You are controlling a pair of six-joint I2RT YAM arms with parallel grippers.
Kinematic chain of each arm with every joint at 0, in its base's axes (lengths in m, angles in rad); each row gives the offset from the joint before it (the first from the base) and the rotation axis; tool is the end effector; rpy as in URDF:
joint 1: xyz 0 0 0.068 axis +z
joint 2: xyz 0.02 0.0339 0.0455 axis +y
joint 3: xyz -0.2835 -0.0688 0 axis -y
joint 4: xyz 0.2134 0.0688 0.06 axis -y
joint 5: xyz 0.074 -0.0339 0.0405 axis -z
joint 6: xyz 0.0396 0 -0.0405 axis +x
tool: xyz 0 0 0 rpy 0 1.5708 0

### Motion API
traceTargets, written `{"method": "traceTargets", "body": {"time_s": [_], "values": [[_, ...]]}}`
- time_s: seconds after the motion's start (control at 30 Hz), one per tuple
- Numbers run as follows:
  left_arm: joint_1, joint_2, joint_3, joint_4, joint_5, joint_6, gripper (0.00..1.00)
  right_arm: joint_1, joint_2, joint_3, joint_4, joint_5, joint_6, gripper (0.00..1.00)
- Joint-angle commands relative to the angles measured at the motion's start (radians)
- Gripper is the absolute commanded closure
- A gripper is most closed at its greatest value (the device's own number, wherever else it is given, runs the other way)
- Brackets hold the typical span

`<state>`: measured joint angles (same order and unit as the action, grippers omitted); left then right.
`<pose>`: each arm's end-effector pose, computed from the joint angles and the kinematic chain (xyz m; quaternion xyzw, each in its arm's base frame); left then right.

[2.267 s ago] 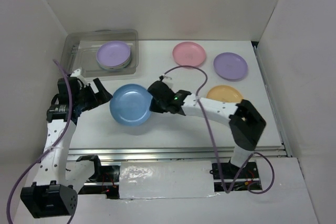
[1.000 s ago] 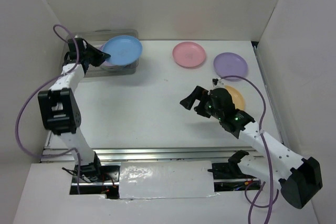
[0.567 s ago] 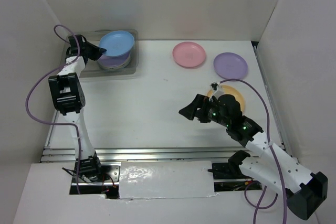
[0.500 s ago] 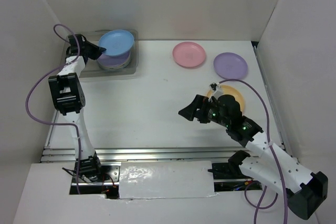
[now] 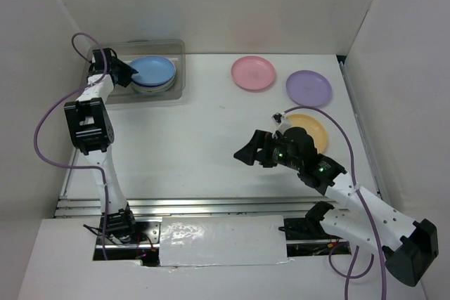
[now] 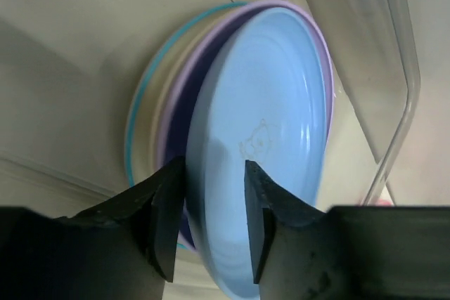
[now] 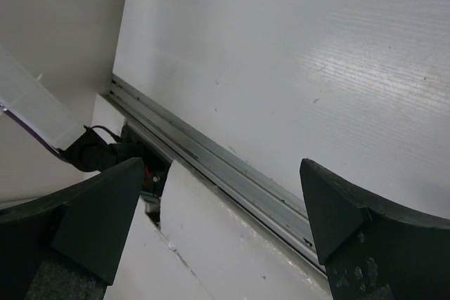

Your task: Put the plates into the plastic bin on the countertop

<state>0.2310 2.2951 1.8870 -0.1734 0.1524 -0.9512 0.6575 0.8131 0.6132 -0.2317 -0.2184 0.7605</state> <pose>0.5096 0.1137 0.2341 -0.4590 0.7488 -0.2295 0.4194 0.1123 0.0976 0.2887 -0.0156 0.8390 0.4187 0.3471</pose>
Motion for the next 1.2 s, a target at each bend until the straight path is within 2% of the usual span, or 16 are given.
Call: {"method": "traceTargets", "body": {"time_s": [0.0,0.03,0.1,0.13,0.17,0.37,0.43,0.47,0.5,0.57,0.6,0.7,0.73,0.77,0.93,1.17], "values": [[0.007,-0.111,0.021,-0.005,-0.079,0.040,0.49,0.019,0.008,0.045,0.023,0.025,-0.020,0.00],[0.005,-0.138,0.006,0.006,-0.079,0.048,0.45,0.022,0.009,0.045,0.028,0.025,-0.021,0.00],[0.007,-0.152,0.017,-0.014,-0.086,0.069,0.29,0.025,0.026,0.052,0.029,0.021,-0.026,0.00],[0.004,-0.161,0.032,-0.026,-0.086,0.074,0.09,0.027,0.031,0.056,0.028,0.021,-0.027,0.00],[0.004,-0.172,0.032,-0.044,-0.093,0.086,0.01,0.027,0.041,0.057,0.025,0.022,-0.029,0.00],[-0.010,-0.341,-0.043,-0.123,-0.188,0.150,0.01,-0.054,0.032,0.056,-0.024,0.134,0.013,0.00],[-0.010,-0.336,0.016,-0.248,-0.223,0.146,0.01,-0.094,0.032,0.063,-0.075,0.172,0.036,0.00],[-0.009,-0.327,0.047,-0.297,-0.220,0.131,0.01,-0.132,0.026,0.075,-0.105,0.215,0.054,0.00],[-0.010,-0.324,0.082,-0.337,-0.205,0.129,0.01,-0.159,0.020,0.083,-0.191,0.370,0.115,0.00],[-0.027,-0.356,0.067,-0.408,-0.183,0.124,0.01,-0.256,-0.008,0.094,-0.263,0.485,0.170,0.00],[-0.066,-0.409,0.019,-0.413,-0.188,0.137,0.01,-0.287,-0.017,0.095,-0.337,0.595,0.247,0.00],[-0.198,-0.506,-0.053,-0.451,-0.247,0.204,0.01,-0.410,-0.037,0.089,-0.405,0.655,0.333,0.00],[-0.222,-0.529,-0.074,-0.489,-0.295,0.219,0.01,-0.441,-0.032,0.082,-0.420,0.660,0.344,0.00],[-0.304,-0.578,-0.139,-0.492,-0.297,0.232,0.01,-0.478,-0.019,0.068,-0.420,0.647,0.350,0.00],[-0.467,-0.782,-0.480,-0.370,-0.300,0.239,0.01,-0.732,0.079,0.001,-0.302,0.501,0.307,0.00],[-0.585,-0.959,-0.598,-0.416,-0.281,0.311,0.01,-0.910,0.297,-0.017,-0.134,0.407,0.195,0.00]]}}
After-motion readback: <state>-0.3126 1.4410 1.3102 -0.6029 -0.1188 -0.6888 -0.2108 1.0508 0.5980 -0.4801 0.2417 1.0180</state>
